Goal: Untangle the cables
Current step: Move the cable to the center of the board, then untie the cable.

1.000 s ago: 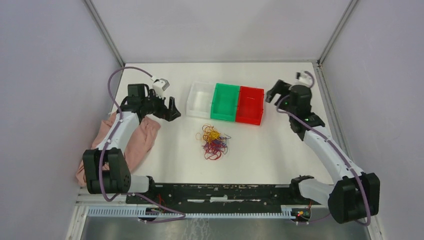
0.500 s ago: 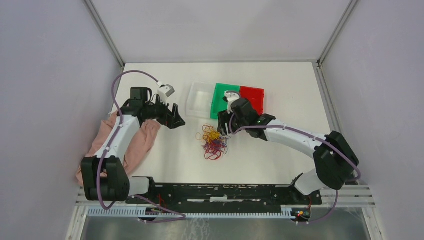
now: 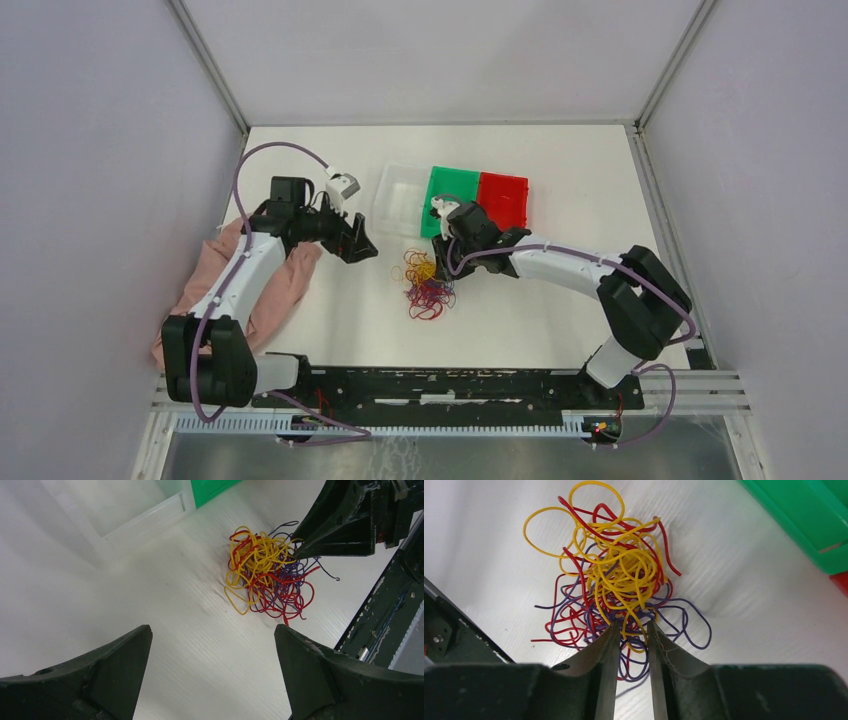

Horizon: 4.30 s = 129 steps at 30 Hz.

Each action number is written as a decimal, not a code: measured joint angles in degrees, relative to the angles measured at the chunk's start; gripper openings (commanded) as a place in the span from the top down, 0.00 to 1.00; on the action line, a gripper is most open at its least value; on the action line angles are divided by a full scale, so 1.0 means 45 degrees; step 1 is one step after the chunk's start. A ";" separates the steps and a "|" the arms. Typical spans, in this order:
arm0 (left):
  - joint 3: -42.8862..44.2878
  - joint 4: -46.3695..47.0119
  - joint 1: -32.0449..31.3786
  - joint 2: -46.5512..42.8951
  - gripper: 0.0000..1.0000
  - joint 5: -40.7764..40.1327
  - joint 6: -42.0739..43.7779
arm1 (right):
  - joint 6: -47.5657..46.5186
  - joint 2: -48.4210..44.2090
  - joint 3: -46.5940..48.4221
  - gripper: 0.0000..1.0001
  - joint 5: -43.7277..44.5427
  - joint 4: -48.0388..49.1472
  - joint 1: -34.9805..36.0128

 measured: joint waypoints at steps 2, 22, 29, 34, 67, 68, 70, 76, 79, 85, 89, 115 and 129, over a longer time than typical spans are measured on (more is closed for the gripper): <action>0.0000 0.0087 -0.0413 0.0000 0.01 -0.0146 -0.0078 | -0.0058 0.0243 0.0325 0.81 -0.0189 -0.0180 0.0063; -0.0962 0.0350 -0.1851 -0.0782 0.25 -0.0520 -0.0257 | 0.0126 0.0078 0.3191 0.92 -0.2404 -0.2191 0.0369; -0.0962 0.0175 -0.1851 -0.0903 0.25 -0.0005 0.0034 | 0.0641 0.0107 0.3614 0.92 -0.3133 -0.2200 0.0408; -0.0962 -0.0233 -0.1855 -0.0908 0.25 0.0442 0.0398 | 0.1180 0.0223 0.3609 0.88 -0.3866 -0.1923 0.0408; -0.1438 -0.1161 -0.2220 -0.0733 0.31 0.1093 0.4357 | 0.3502 0.0631 0.2011 0.65 -0.4813 0.1302 0.0384; -0.1399 -0.1200 -0.2220 -0.0661 0.32 0.1059 0.4362 | 0.3419 0.0413 0.1962 0.63 -0.4721 0.1166 0.0350; -0.1345 -0.1195 -0.2220 -0.0510 0.32 0.1025 0.4362 | 0.3303 0.0029 0.1899 0.60 -0.4619 0.0991 0.0248; -0.1462 -0.0568 -0.2220 -0.0437 0.34 0.0675 0.4308 | 0.3055 -0.0583 0.1209 0.45 -0.4104 0.0933 0.0083; -0.1705 -0.0053 -0.2220 -0.0457 0.34 0.0165 0.4104 | 0.3104 -0.0617 0.0505 0.43 -0.3808 0.0976 0.0117; -0.1860 0.0554 -0.2225 -0.0452 0.33 -0.0602 0.3798 | 0.3434 -0.0656 -0.0559 0.45 -0.3118 0.1316 0.0500; -0.2001 0.1010 -0.2327 -0.0452 0.33 -0.0738 0.3531 | 0.3589 -0.0554 -0.0685 0.52 -0.2827 0.1821 0.0729; -0.3240 0.3609 -0.2968 0.0437 0.65 -0.2875 0.2584 | 0.3036 0.0063 -0.0631 1.00 -0.1637 0.2467 0.0758; -0.3162 0.2968 -0.2968 -0.0471 0.43 -0.3094 0.2623 | 0.3026 -0.2841 0.0840 1.00 -0.2467 0.2176 0.0753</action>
